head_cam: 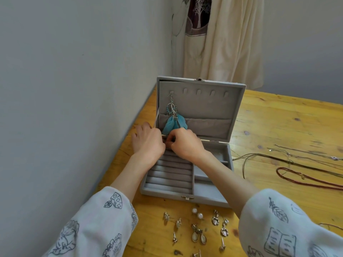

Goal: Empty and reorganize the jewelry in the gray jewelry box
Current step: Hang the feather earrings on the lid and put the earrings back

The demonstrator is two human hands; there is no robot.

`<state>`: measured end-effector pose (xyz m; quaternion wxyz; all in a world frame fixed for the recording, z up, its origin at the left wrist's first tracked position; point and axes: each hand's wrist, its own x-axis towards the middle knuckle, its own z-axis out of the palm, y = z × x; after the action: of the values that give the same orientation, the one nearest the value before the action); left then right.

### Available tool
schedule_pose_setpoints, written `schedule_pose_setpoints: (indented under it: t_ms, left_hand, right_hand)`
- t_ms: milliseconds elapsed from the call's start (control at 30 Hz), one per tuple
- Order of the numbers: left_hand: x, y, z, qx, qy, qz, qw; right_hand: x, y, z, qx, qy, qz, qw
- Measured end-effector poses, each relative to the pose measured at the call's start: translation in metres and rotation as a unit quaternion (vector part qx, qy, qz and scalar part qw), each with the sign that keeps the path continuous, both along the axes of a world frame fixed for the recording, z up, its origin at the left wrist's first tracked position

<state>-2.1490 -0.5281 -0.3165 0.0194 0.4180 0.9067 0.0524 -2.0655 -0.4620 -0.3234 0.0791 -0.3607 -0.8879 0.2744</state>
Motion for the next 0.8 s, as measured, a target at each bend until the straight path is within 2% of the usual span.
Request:
schedule_pose_setpoints:
  t_ms: [167, 567, 700, 800]
  left_hand:
    - [-0.001, -0.012, -0.014, 0.085, 0.026, -0.024, 0.996]
    - [-0.004, -0.024, -0.019, 0.136, 0.08, -0.075, 0.985]
    - [0.001, -0.032, -0.015, 0.142, 0.058, -0.082, 0.985]
    - [0.009, -0.044, -0.011, 0.179, 0.02, -0.088, 0.98]
  right_hand:
    - [-0.001, 0.0, -0.005, 0.028, 0.005, -0.007, 1.0]
    - [0.001, -0.005, -0.011, 0.076, 0.015, -0.01, 0.997]
    - [0.012, -0.011, -0.005, 0.076, 0.02, -0.003, 0.997]
    - [0.028, -0.021, 0.002, 0.062, 0.061, -0.008, 0.996]
